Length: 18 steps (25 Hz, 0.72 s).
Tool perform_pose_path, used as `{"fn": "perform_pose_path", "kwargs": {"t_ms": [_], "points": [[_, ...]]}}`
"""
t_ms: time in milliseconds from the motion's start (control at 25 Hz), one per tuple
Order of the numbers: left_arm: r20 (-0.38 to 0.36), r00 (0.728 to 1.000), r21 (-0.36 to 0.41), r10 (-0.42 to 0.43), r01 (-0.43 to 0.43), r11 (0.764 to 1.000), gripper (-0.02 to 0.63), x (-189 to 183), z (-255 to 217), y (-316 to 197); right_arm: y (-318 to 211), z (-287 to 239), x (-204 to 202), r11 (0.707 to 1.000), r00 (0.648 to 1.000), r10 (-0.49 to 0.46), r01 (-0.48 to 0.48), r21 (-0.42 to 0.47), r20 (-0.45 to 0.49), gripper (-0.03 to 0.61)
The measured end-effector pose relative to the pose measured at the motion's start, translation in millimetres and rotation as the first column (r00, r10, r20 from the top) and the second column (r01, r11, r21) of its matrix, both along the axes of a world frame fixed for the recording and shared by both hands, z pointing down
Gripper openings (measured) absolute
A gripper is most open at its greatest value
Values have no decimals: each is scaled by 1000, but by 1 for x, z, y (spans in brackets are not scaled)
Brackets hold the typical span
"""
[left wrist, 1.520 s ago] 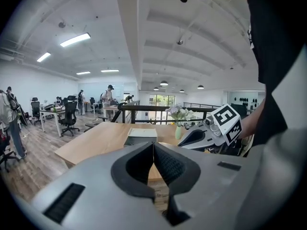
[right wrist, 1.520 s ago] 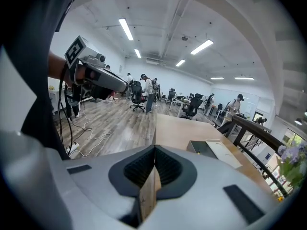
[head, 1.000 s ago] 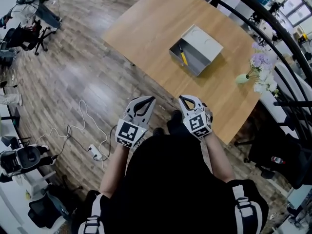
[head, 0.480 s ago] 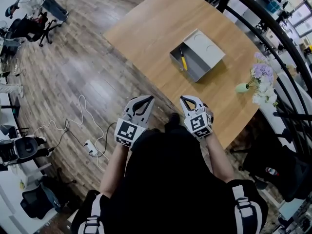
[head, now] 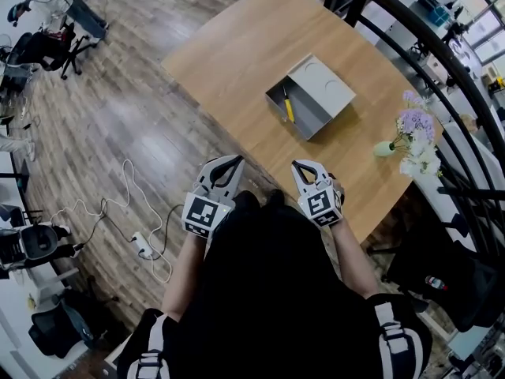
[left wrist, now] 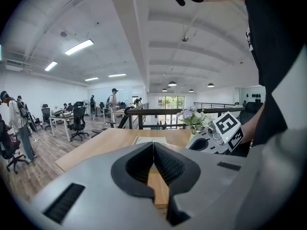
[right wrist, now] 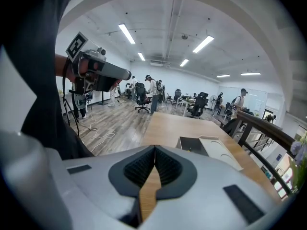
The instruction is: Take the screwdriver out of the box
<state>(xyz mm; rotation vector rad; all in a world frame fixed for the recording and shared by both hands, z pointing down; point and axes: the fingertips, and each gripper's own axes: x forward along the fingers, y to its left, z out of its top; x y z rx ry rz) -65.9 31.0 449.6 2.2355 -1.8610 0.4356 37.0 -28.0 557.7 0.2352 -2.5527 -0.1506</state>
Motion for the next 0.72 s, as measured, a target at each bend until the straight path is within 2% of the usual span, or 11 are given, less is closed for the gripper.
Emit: {"fn": "perform_pose_path", "kwargs": {"t_ms": [320,720], "points": [[2,1000,3,31,-31,1000,21,10,-3,-18,-13,-2,9,1000,1000,26,-26,2,1,25],[-25,992,9,124,-123,992,21,18,2,-44,-27,3,30,991,991,130,-130,-5,-31,25]]}}
